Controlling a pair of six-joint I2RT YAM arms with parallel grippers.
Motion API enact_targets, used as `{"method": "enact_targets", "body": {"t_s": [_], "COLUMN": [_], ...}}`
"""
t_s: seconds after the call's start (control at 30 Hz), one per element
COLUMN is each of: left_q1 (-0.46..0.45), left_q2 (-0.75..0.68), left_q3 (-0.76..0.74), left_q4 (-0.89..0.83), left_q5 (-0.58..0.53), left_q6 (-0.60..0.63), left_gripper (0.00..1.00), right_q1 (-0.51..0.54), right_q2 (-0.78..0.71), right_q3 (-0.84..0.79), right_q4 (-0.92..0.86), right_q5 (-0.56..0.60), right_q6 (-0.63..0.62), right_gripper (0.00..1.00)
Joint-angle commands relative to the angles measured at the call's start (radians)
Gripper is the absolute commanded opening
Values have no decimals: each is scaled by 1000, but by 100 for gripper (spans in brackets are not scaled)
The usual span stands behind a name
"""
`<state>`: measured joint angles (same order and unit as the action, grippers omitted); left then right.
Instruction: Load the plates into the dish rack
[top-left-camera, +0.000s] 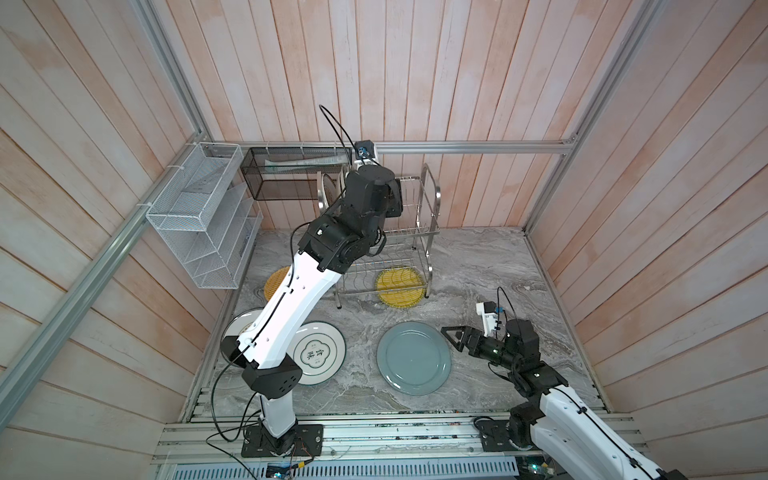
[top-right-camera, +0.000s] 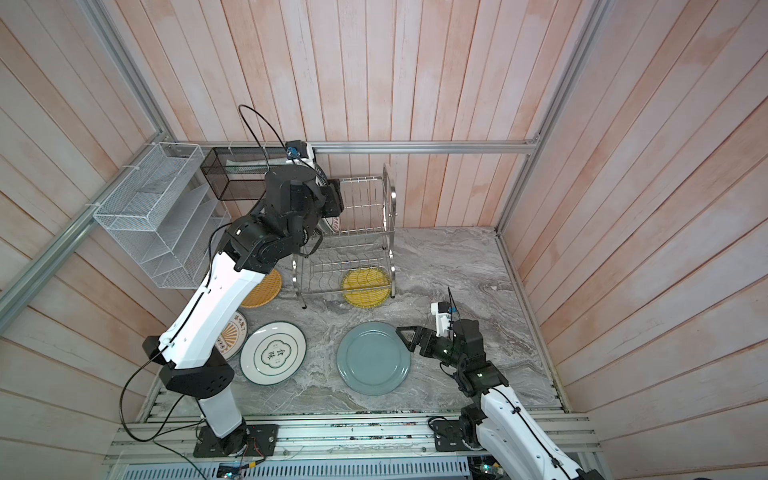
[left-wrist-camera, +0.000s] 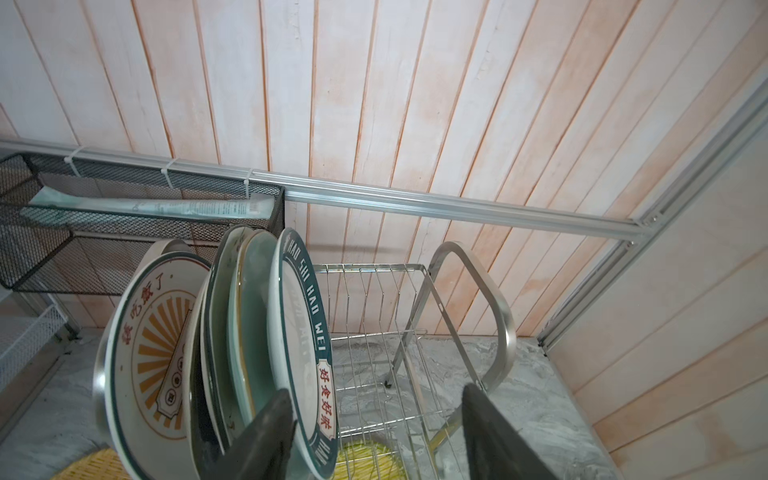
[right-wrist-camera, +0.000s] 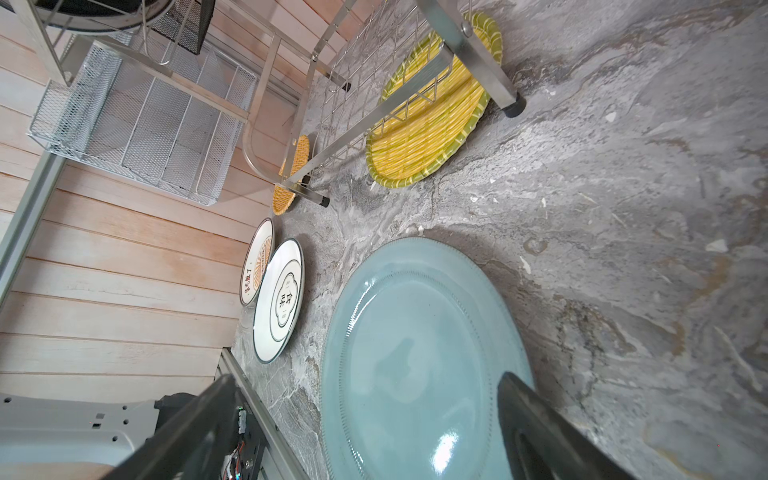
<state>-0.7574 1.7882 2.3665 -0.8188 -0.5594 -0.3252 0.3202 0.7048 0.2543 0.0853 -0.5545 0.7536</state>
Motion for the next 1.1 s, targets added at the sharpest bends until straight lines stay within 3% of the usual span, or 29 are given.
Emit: {"method": "enact_targets", "body": {"t_s": [0.0, 0.2, 0.57, 0.8, 1.07], "left_q1": [5, 5, 13, 14, 15], "left_q2": [-87, -309, -605, -867, -1137], "left_q3": [-93, -395, -760, -1106, -1468], "left_q4": [12, 148, 169, 126, 58], "left_q5": [109, 178, 263, 253, 220], "left_q6": [-16, -24, -104, -257, -521], "left_gripper": [75, 89, 94, 95, 96], "right_q1": [5, 5, 5, 5, 6], "right_q2": [-8, 18, 51, 60, 56], "right_q3": [-15, -15, -4, -5, 9], "right_q4": [-17, 7, 34, 40, 36], "right_q5": [20, 19, 14, 23, 33], "right_q6": [-22, -23, -22, -22, -30], "right_gripper": [98, 98, 98, 98, 98]}}
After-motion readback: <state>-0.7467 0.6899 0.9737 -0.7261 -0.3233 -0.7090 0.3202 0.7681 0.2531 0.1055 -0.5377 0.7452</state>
